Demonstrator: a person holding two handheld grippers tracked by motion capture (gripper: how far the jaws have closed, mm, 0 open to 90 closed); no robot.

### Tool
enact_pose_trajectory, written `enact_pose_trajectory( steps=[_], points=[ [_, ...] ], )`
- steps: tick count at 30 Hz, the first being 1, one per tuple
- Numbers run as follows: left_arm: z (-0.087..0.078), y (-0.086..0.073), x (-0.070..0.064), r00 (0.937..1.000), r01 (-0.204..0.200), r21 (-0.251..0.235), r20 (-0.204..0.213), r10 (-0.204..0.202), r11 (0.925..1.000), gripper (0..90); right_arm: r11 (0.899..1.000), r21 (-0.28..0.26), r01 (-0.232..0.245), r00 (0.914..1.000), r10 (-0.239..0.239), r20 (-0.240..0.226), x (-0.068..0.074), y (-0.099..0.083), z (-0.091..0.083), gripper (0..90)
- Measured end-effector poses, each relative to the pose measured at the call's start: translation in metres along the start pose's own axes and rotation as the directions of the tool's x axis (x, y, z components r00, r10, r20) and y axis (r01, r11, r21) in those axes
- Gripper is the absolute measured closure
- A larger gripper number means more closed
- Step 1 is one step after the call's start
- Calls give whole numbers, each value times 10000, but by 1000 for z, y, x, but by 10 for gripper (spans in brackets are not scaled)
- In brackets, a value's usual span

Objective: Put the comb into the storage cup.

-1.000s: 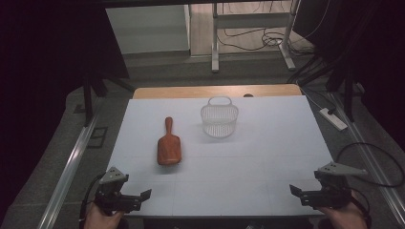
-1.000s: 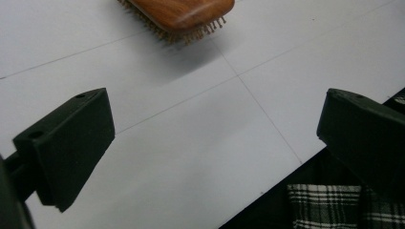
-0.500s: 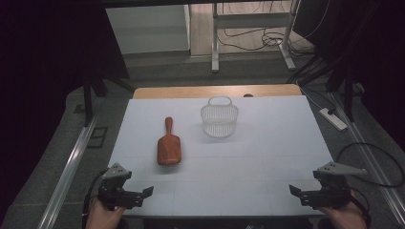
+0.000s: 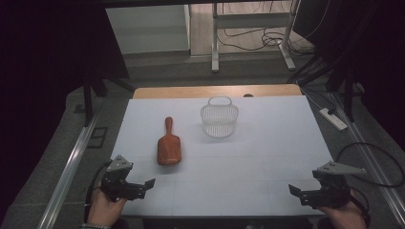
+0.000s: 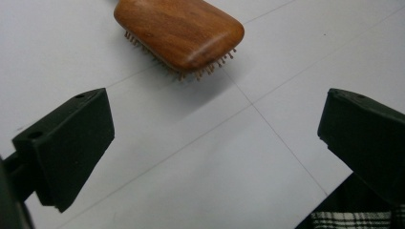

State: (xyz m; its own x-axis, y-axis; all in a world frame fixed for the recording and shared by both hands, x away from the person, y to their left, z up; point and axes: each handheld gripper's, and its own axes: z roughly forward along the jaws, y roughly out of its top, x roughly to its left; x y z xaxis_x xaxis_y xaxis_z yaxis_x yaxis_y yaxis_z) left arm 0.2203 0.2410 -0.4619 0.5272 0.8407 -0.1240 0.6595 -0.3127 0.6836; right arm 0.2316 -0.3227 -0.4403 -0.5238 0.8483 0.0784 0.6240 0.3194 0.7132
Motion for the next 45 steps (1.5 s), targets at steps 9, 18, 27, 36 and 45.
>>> enact_pose_trajectory(
  steps=[9, 18, 27, 36, 45],
  points=[
    [11, 9, 8, 9992, -111, 44, 392, 110, 9999, 0, 9997, -87, 234, 9996, -236, -171, 2, 0, -1, 0],
    [19, 22, 14, 9983, -40, 11, 585, 40, 10000, 0, 9997, -39, 228, 9995, -229, -208, 2, 0, 0, 0],
    [30, 35, 18, 9975, -334, 211, 635, 320, 9992, 0, 9995, -76, 311, 9991, -313, -281, 2, 0, 0, 0],
    [40, 48, 22, 9953, -374, 298, 909, 345, 9989, 0, 9995, -57, 315, 9989, -317, -339, 2, 0, 0, 0],
    [50, 59, 28, 9951, -197, 359, 976, 161, 9992, 0, 9996, -63, 282, 9990, -284, -358, 1, 0, 0, 0]
  ],
)
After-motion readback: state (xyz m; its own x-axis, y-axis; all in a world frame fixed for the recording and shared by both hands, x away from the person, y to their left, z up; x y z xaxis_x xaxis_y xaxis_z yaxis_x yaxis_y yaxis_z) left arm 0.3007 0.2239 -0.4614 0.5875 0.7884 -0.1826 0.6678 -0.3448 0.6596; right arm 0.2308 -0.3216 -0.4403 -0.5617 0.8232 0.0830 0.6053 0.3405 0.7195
